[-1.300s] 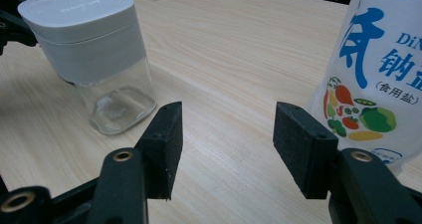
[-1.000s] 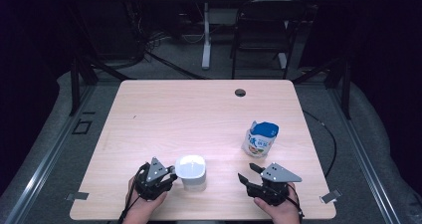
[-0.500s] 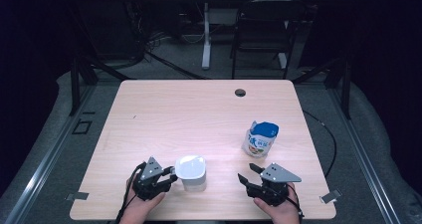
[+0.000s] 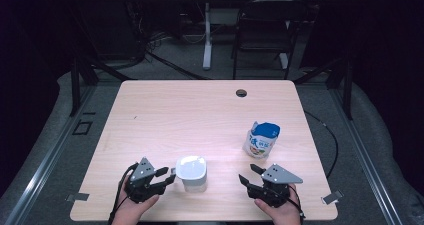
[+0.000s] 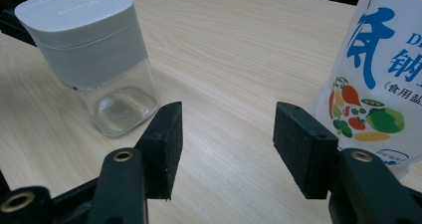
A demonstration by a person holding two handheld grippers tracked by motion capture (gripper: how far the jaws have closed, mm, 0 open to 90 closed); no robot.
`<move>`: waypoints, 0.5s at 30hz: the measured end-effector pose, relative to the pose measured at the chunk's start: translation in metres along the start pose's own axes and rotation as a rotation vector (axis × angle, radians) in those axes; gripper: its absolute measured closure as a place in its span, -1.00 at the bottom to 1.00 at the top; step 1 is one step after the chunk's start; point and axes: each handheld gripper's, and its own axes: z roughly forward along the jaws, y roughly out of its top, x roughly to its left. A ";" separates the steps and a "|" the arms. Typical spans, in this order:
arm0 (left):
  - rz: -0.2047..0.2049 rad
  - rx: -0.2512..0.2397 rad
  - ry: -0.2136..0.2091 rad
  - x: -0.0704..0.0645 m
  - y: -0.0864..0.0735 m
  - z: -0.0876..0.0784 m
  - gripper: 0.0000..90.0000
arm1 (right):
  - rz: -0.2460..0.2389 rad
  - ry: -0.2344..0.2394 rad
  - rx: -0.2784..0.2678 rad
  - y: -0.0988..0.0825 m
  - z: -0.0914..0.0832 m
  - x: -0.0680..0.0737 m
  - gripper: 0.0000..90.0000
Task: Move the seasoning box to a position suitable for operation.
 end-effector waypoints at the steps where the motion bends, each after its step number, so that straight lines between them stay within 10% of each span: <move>1: -0.005 -0.004 -0.001 0.000 0.000 -0.001 0.33 | -0.002 -0.001 -0.004 0.000 0.000 0.000 0.00; 15: -0.046 -0.057 -0.001 0.009 0.004 -0.015 0.45 | -0.007 0.002 -0.001 0.001 0.002 0.001 0.00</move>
